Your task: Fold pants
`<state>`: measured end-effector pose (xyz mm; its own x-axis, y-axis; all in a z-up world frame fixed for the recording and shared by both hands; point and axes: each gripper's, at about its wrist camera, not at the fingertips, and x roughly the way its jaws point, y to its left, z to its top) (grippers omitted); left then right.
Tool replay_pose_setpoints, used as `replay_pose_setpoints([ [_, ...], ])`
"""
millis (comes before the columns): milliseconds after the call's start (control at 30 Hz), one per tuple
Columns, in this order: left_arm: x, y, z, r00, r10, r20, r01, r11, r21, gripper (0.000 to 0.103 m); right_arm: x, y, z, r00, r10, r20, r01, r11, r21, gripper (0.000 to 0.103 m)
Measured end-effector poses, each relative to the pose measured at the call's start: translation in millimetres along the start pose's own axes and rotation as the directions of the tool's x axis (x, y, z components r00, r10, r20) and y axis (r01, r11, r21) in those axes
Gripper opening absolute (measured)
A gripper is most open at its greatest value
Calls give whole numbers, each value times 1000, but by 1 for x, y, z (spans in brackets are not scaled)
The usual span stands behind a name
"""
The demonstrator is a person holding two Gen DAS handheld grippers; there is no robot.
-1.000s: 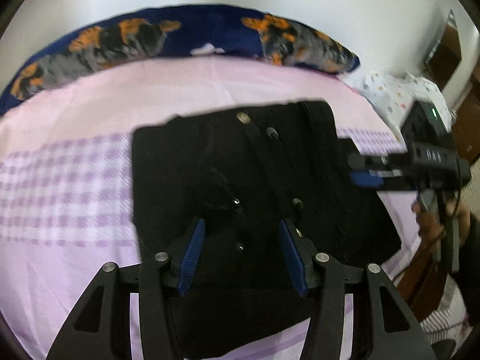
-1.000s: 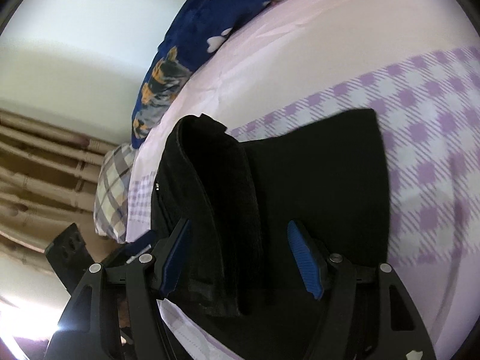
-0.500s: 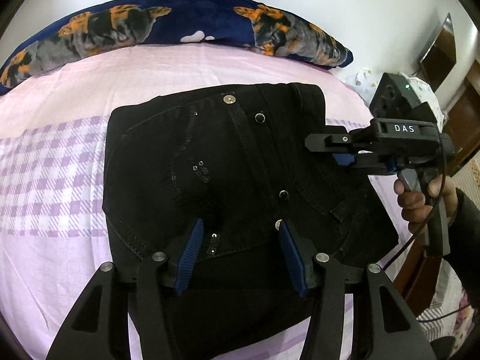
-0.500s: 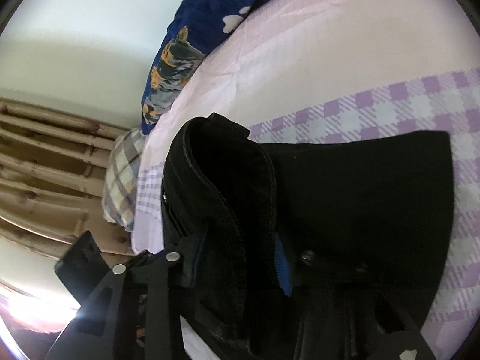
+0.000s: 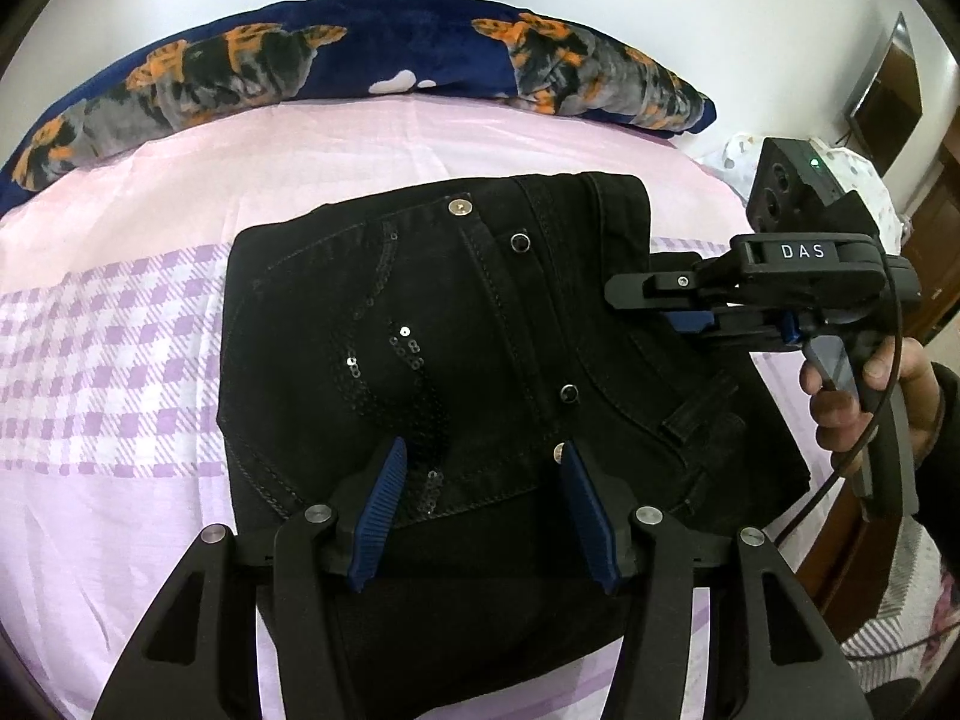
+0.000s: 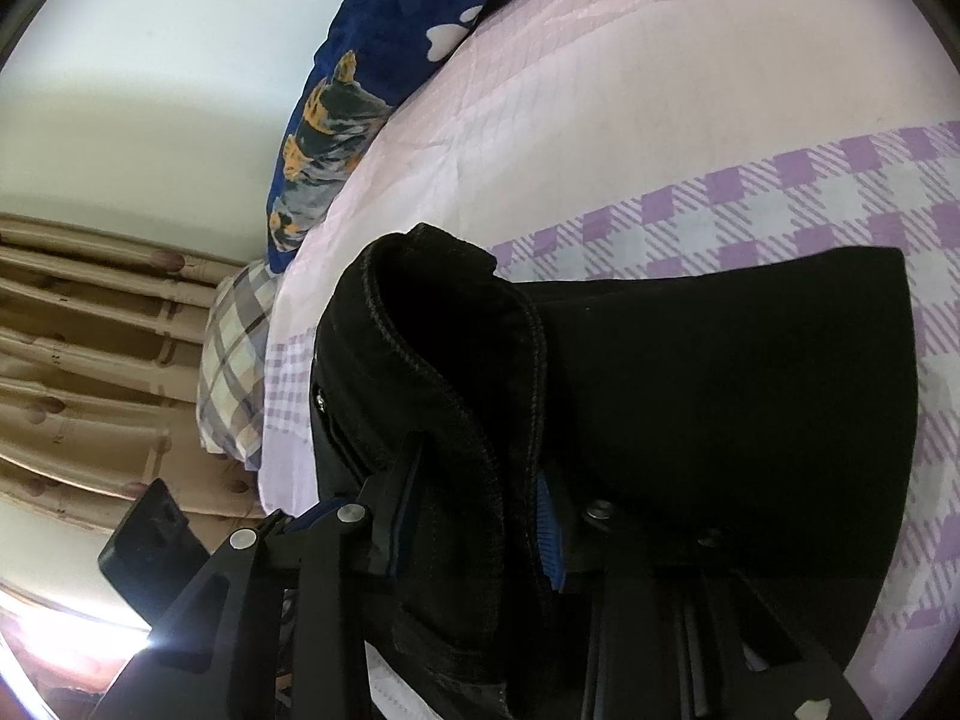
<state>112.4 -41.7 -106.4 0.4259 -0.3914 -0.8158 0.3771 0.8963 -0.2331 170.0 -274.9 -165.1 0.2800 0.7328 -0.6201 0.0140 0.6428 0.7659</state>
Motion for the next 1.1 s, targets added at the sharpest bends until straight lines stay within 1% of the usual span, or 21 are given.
replay_pose_setpoints([
  [67, 0, -1, 1, 1000, 10, -2, -10, 1000, 4, 55, 0, 2, -1, 1000, -11, 13, 11, 1000, 10, 31],
  [100, -1, -1, 1, 1000, 13, -3, -13, 1000, 4, 55, -1, 3, -2, 1000, -18, 22, 18, 1000, 14, 30],
  [167, -2, 0, 3, 1000, 20, -2, -20, 1000, 3, 55, -2, 7, -5, 999, -35, 41, 34, 999, 16, 26],
  [233, -5, 1, 3, 1000, 20, 1, -20, 1000, -5, 55, -4, 15, -9, 995, -65, 70, 64, 998, 11, 20],
  [333, -12, 4, 3, 1000, 6, 17, -5, 1000, -25, 55, -8, 28, -14, 990, -99, 103, 100, 995, -9, 14],
  [367, -15, 5, 3, 1000, 4, 24, -4, 1000, -31, 55, -10, 31, -14, 989, -102, 109, 104, 994, -13, 14],
  [500, -28, 14, 4, 999, -8, 47, 11, 998, -69, 55, -20, 41, -18, 987, -83, 140, 84, 996, 0, 12],
  [733, -45, 33, 3, 997, -13, 78, 25, 989, -149, 55, -38, 72, -29, 981, -62, 182, 67, 998, -19, 11],
  [867, -54, 49, 2, 995, 0, 97, 19, 982, -189, 55, -50, 86, -35, 978, -43, 204, 50, 998, -27, 10],
  [1033, -55, 61, 3, 995, -1, 98, 24, 972, -234, 55, -67, 93, -35, 973, -27, 230, 36, 999, -36, 10],
  [1100, -54, 60, 3, 995, 1, 97, 21, 974, -226, 55, -74, 90, -37, 970, -32, 241, 40, 999, -30, 10],
])
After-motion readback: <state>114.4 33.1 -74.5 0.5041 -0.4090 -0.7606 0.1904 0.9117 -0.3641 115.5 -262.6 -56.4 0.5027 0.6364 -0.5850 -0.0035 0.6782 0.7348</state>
